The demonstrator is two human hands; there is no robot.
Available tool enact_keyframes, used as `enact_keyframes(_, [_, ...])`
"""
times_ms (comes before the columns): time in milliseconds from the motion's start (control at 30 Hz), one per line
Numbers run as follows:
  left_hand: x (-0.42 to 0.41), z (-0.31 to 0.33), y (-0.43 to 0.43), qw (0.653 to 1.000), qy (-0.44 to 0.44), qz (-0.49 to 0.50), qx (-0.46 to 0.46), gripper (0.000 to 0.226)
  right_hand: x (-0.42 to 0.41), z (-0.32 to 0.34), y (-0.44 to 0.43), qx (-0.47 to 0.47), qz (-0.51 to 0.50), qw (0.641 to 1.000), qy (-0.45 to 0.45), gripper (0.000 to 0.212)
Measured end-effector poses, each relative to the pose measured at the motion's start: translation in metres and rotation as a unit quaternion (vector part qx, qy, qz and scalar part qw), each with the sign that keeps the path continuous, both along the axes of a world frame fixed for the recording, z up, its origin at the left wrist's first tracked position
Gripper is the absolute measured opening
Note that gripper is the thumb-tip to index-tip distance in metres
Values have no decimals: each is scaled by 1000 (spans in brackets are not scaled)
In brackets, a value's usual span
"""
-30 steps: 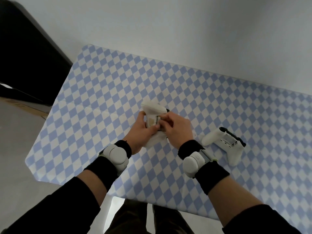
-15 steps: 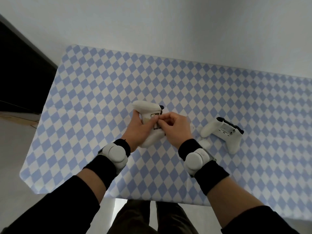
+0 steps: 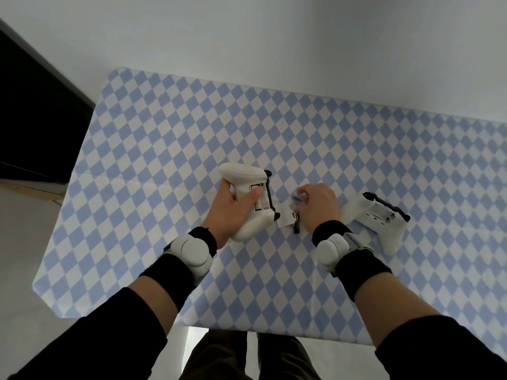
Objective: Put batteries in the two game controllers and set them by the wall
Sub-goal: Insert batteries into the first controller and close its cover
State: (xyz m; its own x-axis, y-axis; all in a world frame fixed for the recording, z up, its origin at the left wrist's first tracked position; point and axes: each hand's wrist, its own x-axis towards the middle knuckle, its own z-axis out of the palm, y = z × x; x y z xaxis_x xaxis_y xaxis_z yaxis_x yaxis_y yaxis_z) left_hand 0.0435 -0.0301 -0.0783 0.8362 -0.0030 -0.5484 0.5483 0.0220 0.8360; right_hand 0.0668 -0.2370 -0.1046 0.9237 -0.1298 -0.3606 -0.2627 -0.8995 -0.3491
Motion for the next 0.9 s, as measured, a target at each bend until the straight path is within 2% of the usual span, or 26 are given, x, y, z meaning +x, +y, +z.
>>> enact_keyframes(100, [0, -3, -1, 1000, 3, -8, -9, 38, 3, -2, 2, -29, 34, 999, -4, 22])
enact_keyframes(200, [-1, -2, -1, 1000, 3, -18, -11, 39, 3, -2, 2, -19, 53, 998, -2, 24])
enact_keyframes(433, [-6, -6, 0, 1000, 2, -17, -2, 53, -6, 19, 2, 190, -29, 981, -34, 16])
enact_keyframes(500, [-7, -6, -1, 1000, 7, -10, 1, 57, -10, 23, 3, 210, -30, 977, -32, 14])
enact_keyframes(700, [-11, -3, -3, 1000, 8, -11, 6, 47, -15, 33, 8, 247, -40, 968, -23, 14])
enact_keyframes(900, [-14, 3, -7, 1000, 1, -11, 2, 51, -22, 47, 14, 303, -31, 953, -9, 25])
